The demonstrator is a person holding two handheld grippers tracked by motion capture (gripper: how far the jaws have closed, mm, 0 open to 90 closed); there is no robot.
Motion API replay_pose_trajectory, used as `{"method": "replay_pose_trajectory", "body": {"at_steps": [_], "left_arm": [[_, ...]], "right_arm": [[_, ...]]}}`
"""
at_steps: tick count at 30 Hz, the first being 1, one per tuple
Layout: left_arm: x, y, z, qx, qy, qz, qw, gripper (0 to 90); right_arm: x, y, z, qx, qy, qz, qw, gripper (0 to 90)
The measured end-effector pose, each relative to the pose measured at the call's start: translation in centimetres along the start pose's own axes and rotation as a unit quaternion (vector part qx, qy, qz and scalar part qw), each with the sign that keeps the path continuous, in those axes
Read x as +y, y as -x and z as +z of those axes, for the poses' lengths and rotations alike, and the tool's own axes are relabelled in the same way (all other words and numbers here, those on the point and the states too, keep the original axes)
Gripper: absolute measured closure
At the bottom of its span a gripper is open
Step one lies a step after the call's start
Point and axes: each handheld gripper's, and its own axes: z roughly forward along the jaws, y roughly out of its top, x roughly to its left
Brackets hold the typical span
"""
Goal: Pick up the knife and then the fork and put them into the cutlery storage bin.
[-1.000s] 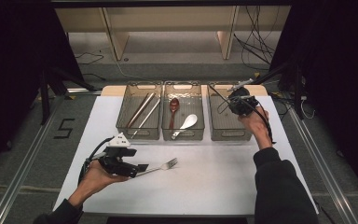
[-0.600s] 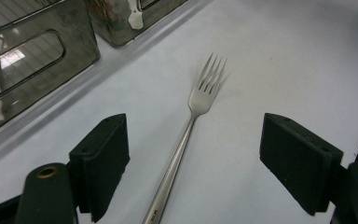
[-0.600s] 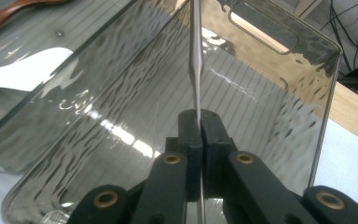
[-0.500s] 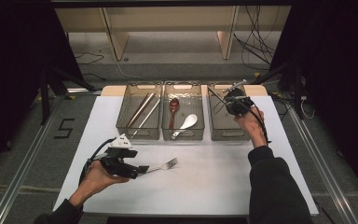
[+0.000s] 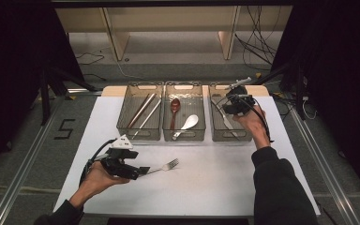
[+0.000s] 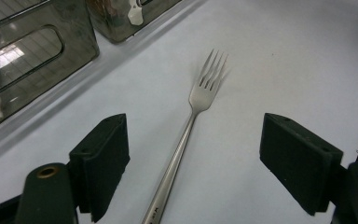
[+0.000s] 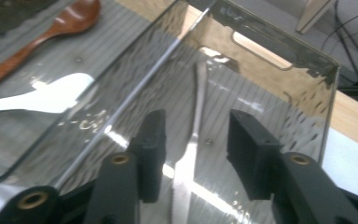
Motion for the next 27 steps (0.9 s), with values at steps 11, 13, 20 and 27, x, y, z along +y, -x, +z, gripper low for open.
{"method": "replay_pose_trajectory", "body": {"at_steps": [11, 13, 20, 27], "left_arm": [[-0.1, -0.1, 0.4, 0.005, -0.028, 0.007, 0.9996, 22.9], [0.0, -0.1, 0.6, 0.003, -0.039, 0.009, 0.9992, 22.9], [0.0, -0.1, 1.7, 0.011, -0.087, 0.02, 0.9959, 25.8], [0.2, -0.3, 3.0, 0.016, -0.13, 0.027, 0.991, 29.3]], "right_arm": [[-1.3, -1.5, -3.5, 0.078, 0.021, 0.016, 0.9966, 35.8], [-2.0, -2.0, -4.2, 0.088, 0.023, 0.009, 0.9958, 34.4], [-4.9, -3.7, -6.7, 0.123, 0.04, -0.002, 0.9916, 32.7], [-7.4, -4.8, -8.0, 0.14, 0.045, -0.006, 0.9891, 32.1]]}}
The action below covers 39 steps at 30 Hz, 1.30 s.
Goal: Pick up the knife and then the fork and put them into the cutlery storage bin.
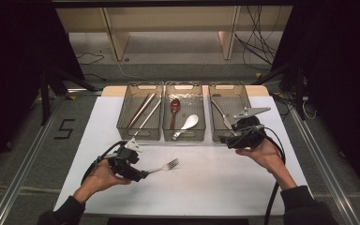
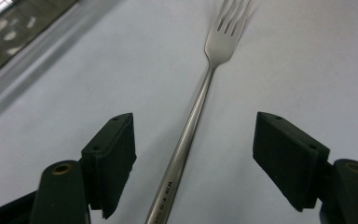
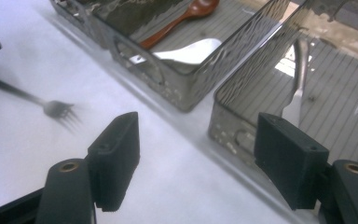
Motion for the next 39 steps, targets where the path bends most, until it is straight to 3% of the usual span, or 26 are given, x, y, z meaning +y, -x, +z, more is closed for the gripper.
{"method": "replay_pose_trajectory", "body": {"at_steps": [3, 11, 17, 24, 39], "left_arm": [[0.2, 0.0, 0.5, 0.002, -0.022, 0.004, 0.9997, 31.8], [0.4, 0.0, 1.1, 0.004, -0.036, 0.01, 0.9993, 35.0], [0.6, -0.1, 1.5, 0.002, -0.066, 0.018, 0.9976, 38.2], [0.8, -0.2, 1.8, 0.008, -0.083, 0.025, 0.9962, 41.6], [1.3, -0.1, 2.7, 0.004, -0.117, 0.041, 0.9923, 58.0]], "right_arm": [[-0.8, -0.4, -0.3, 0.006, 0.0, 0.0, 1.0, 32.1], [-2.4, -1.3, -0.9, 0.009, 0.006, 0.002, 0.9999, 31.4], [-3.1, -2.4, -1.3, 0.019, 0.008, -0.001, 0.9998, 30.3], [-3.6, -3.5, -1.4, 0.03, 0.003, -0.012, 0.9995, 30.2], [-3.8, -4.0, -1.2, 0.037, -0.001, -0.016, 0.9992, 30.2]]}}
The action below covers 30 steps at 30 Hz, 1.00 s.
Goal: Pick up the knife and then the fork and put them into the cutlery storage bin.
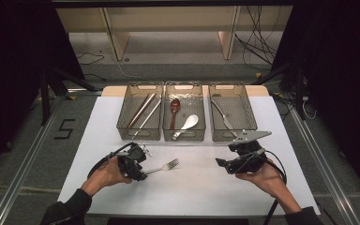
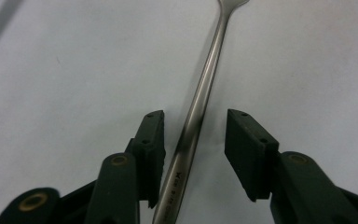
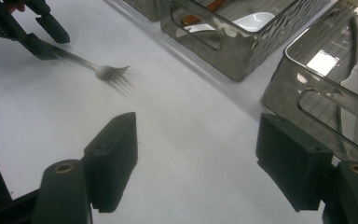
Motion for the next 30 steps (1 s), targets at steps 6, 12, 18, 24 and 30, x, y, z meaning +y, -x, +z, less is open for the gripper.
{"method": "replay_pose_trajectory", "body": {"at_steps": [6, 12, 18, 24, 30], "left_arm": [[0.6, -0.2, 0.3, -0.008, -0.013, 0.01, 0.9998, 65.5], [0.9, -0.2, 0.4, -0.006, -0.02, 0.02, 0.9996, 70.3], [1.2, -0.2, 0.4, -0.001, -0.035, 0.037, 0.9987, 73.4], [1.4, 0.1, 0.6, 0.0, -0.034, 0.045, 0.9984, 75.9], [1.4, 0.1, 0.5, 0.002, -0.041, 0.066, 0.997, 77.0]], "right_arm": [[0.0, -0.1, 0.1, 0.004, 0.0, -0.004, 1.0, 30.2], [-0.1, -0.2, 0.1, 0.006, -0.002, -0.003, 1.0, 30.2], [0.0, -0.2, 0.1, 0.007, -0.002, -0.005, 1.0, 30.2], [-0.1, -0.2, 0.1, 0.009, -0.004, -0.008, 0.9999, 30.3], [0.0, -0.2, 0.1, 0.007, -0.002, -0.007, 1.0, 30.3]]}}
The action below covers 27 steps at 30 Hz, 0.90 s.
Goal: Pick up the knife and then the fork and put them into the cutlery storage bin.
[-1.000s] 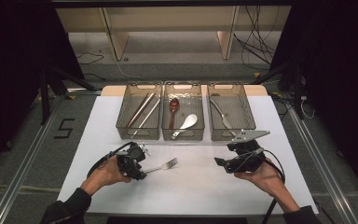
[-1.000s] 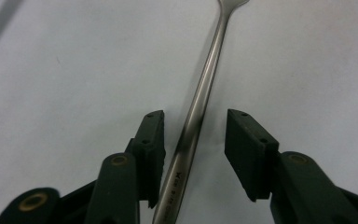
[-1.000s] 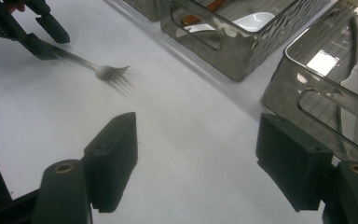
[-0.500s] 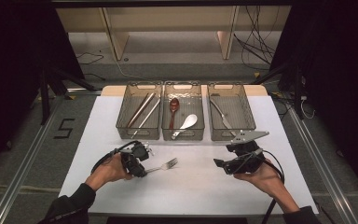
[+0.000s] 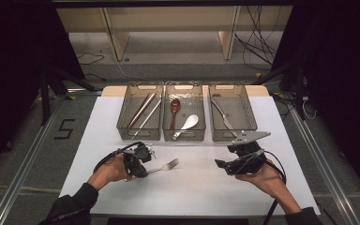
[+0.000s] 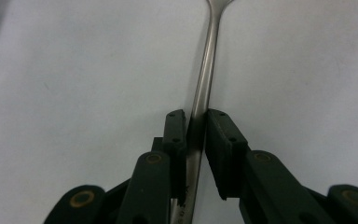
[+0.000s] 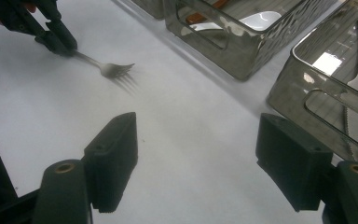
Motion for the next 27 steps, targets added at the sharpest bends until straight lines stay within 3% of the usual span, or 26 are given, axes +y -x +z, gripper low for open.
{"method": "replay_pose_trajectory", "body": {"at_steps": [7, 18, 20, 27], "left_arm": [[-0.1, 0.5, 0.0, 0.011, 0.004, 0.024, 0.9996, 81.1], [0.0, 0.7, -0.6, 0.004, 0.036, 0.007, 0.9993, 81.6], [0.0, 0.9, -0.7, -0.007, 0.039, 0.004, 0.9992, 81.5], [0.4, 1.5, -1.3, -0.007, 0.044, 0.014, 0.9989, 81.6]], "right_arm": [[0.0, 0.0, 0.1, 0.001, -0.001, -0.001, 1.0, 30.4], [0.0, 0.0, 0.0, 0.001, 0.002, 0.001, 1.0, 30.5], [0.0, 0.0, 0.0, 0.001, 0.002, 0.002, 1.0, 30.5], [0.2, -0.2, 0.2, 0.005, 0.0, -0.001, 1.0, 30.5]]}}
